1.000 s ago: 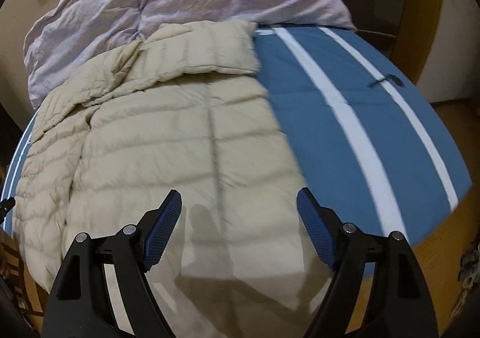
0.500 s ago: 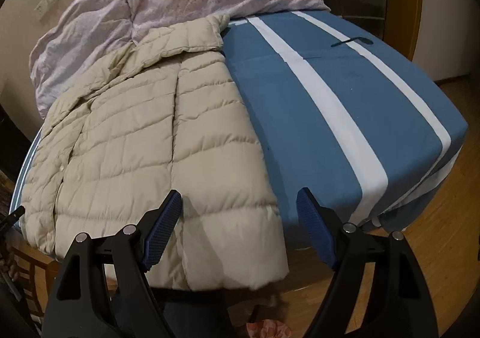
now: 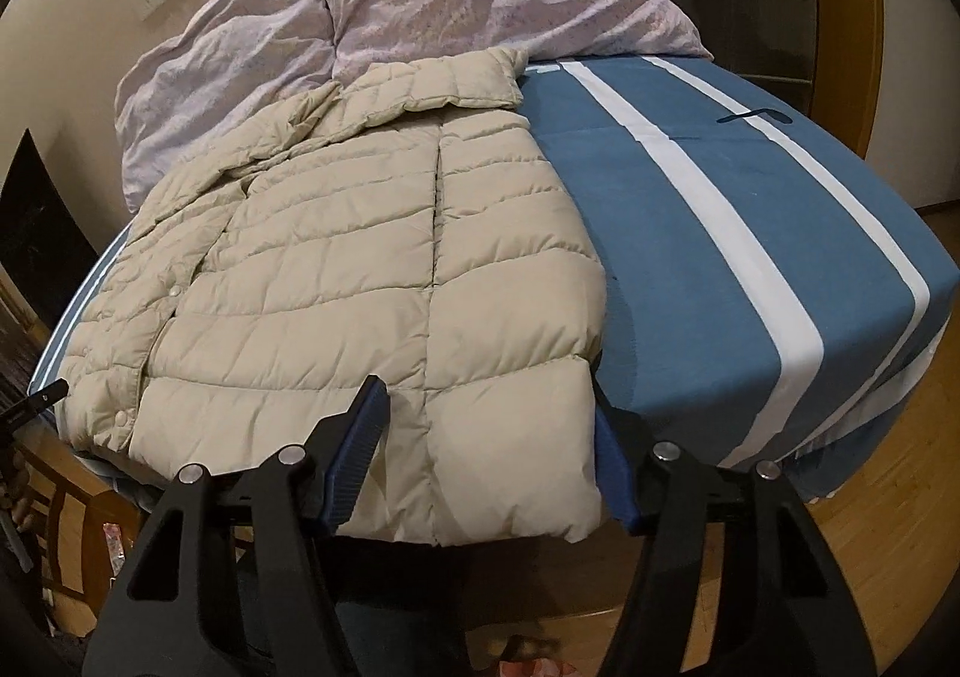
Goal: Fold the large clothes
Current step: 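Grasp the jacket hem with the left gripper while the right gripper grasps the hem, then lift the hem toward the collar with both grippers and open them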
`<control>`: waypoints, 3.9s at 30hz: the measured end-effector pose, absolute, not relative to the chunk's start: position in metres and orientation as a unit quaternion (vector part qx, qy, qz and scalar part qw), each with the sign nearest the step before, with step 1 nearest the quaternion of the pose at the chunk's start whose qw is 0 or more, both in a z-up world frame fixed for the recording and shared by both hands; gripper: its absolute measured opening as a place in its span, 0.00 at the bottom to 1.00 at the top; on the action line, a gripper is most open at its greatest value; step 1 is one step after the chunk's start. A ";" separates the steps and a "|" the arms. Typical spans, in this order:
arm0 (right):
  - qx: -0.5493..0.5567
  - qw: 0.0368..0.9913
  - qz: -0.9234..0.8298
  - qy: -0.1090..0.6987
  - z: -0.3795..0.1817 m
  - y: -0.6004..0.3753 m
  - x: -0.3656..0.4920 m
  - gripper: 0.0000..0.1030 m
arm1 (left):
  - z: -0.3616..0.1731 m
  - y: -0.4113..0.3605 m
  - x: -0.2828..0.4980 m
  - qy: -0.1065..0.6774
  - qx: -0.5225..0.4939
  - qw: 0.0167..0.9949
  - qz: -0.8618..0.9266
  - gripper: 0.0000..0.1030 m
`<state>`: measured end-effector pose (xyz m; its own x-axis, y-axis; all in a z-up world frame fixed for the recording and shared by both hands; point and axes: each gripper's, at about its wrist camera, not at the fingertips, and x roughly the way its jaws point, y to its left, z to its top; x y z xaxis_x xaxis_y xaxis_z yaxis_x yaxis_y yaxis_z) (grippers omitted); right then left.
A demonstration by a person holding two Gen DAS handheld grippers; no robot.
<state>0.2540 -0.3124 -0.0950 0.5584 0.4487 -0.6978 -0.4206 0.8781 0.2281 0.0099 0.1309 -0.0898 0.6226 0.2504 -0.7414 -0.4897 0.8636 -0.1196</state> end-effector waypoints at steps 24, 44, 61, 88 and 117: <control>0.046 0.894 0.257 0.364 -0.067 -0.314 0.266 0.07 | -0.056 0.119 0.019 0.356 -0.102 0.901 0.227 0.03; 0.062 0.914 0.245 0.317 -0.008 -0.274 0.352 0.07 | 0.027 0.153 0.117 0.290 -0.069 0.920 0.256 0.03; 0.092 0.908 0.236 0.333 -0.003 -0.208 0.486 0.07 | 0.032 0.217 0.257 0.304 -0.075 0.903 0.293 0.03; 0.136 0.895 0.211 0.368 -0.038 -0.153 0.597 0.66 | -0.035 0.291 0.380 0.356 -0.114 0.861 0.345 0.67; 0.059 0.890 0.245 0.380 -0.030 -0.146 0.532 0.60 | -0.025 0.224 0.341 0.372 -0.074 0.883 0.275 0.74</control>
<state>0.5320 -0.1463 -0.0296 0.5917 0.4806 -0.6473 -0.3911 0.8732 0.2909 0.3414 0.2239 -0.0254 0.5717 0.4303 -0.6986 -0.5406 0.8380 0.0737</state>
